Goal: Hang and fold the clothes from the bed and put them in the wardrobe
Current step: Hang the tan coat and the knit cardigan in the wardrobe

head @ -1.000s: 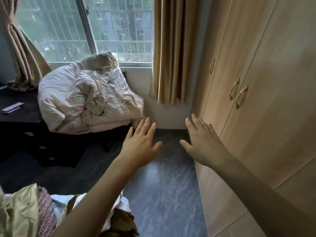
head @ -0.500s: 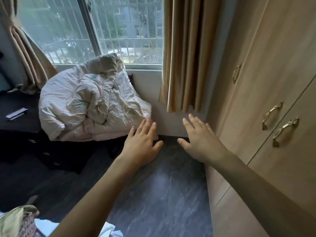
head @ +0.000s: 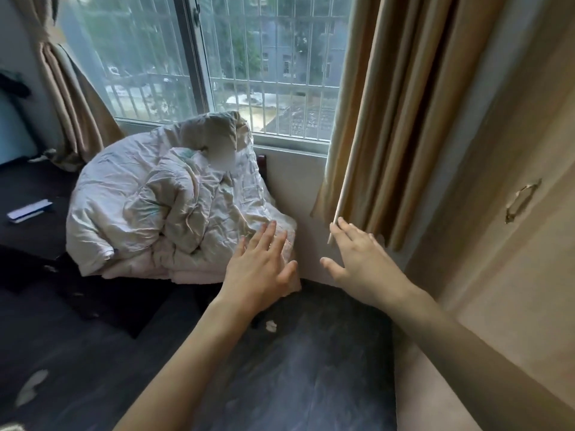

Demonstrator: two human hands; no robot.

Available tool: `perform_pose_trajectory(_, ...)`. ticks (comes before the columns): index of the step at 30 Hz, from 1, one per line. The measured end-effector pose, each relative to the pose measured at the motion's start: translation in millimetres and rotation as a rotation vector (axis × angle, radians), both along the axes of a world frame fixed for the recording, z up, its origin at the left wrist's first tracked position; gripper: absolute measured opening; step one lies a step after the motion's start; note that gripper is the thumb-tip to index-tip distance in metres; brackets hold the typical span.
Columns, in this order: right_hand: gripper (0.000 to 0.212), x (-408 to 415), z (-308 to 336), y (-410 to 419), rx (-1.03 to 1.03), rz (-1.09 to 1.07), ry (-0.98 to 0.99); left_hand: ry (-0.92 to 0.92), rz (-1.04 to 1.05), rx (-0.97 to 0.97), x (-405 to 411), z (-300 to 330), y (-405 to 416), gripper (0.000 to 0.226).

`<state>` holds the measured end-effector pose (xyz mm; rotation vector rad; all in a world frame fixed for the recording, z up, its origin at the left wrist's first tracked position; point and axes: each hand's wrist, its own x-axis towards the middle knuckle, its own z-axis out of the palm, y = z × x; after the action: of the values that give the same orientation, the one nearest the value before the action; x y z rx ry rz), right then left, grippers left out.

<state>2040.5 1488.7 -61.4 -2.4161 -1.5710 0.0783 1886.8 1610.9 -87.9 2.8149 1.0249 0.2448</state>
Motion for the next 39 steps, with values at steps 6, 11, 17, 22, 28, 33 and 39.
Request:
perform_pose_trajectory(6,0.072,19.1,9.9,96.1,-0.017,0.122,-0.017,0.002,0.121,0.001,10.9,2.4,80.0,0.068)
perform_pose_trajectory(11,0.072,-4.6,3.0,176.9,-0.057,0.326,-0.024,0.014,0.295,-0.003,-31.1,-3.1,119.7,0.069)
perform_pose_trajectory(17,0.072,-74.6,-3.1,256.9,-0.084,0.656,-0.027,0.012,0.631,-0.033,-109.7,-10.7,139.2,0.068)
perform_pose_trajectory(22,0.073,-134.9,-14.8,303.7,-0.097,0.938,-0.021,0.03,0.909,-0.045,-164.3,-20.7,133.8,0.068)
perform_pose_trajectory(28,0.072,-183.4,-24.8,339.2,-0.107,1.237,-0.002,-0.019,1.218,-0.026,-190.5,-20.8,111.0,0.068)
perform_pose_trajectory(33,0.074,-203.6,-23.1,350.4,-0.12,1.414,0.038,-0.031,1.411,0.048,-183.8,-10.8,95.8,0.066)
perform_pose_trajectory(39,0.073,-220.2,-28.4,357.3,-0.128,1.57,0.067,0.056,1.549,0.03,-176.5,-14.7,79.2,0.064)
